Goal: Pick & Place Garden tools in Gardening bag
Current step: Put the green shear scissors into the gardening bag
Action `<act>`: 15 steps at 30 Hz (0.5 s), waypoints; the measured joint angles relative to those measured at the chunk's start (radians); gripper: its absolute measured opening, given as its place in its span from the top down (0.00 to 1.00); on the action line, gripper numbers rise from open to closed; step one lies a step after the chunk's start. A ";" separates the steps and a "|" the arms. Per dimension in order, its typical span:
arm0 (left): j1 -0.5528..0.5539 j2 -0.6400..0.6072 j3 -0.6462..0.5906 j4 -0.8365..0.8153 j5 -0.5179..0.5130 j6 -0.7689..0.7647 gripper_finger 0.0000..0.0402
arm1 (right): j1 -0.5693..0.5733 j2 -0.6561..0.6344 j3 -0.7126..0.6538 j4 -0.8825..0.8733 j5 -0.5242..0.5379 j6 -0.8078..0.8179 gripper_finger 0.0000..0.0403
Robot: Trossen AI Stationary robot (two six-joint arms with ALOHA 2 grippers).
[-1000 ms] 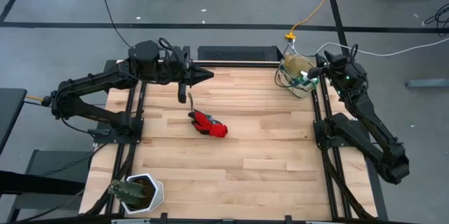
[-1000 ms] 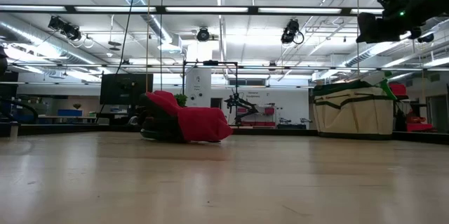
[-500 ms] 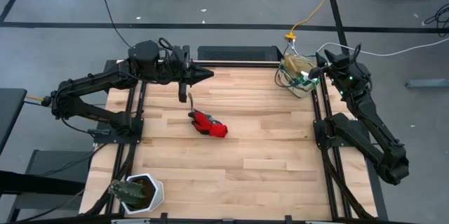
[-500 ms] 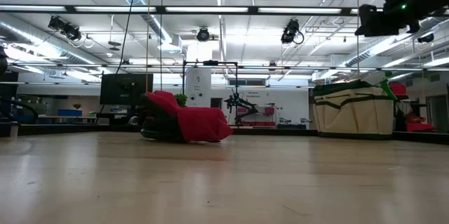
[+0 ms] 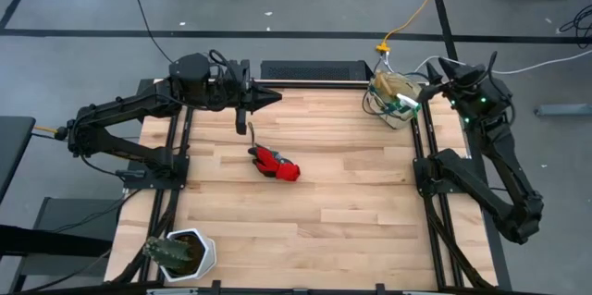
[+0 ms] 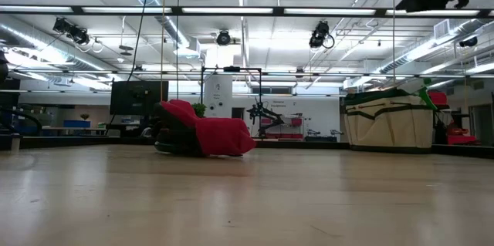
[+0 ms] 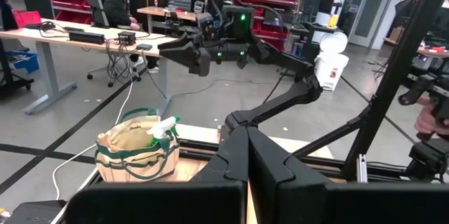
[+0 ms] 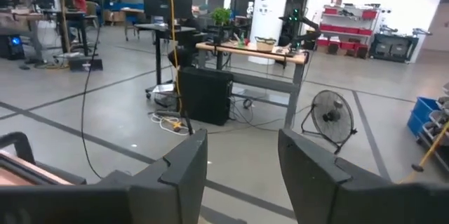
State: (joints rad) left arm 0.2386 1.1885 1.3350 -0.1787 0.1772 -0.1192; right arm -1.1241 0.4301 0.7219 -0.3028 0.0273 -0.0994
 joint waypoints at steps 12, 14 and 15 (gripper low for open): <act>0.000 0.000 0.000 0.000 0.000 0.001 0.99 | 0.002 0.000 0.051 -0.045 -0.151 0.033 0.56; 0.000 0.000 0.000 0.000 0.000 0.002 0.99 | 0.007 0.000 0.051 -0.045 -0.171 0.038 0.56; 0.000 0.000 0.000 0.000 0.000 0.002 0.99 | 0.012 0.000 0.051 -0.045 -0.176 0.039 0.56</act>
State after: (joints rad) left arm 0.2383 1.1885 1.3350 -0.1787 0.1772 -0.1177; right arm -1.1126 0.4301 0.7731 -0.3473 -0.1489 -0.0606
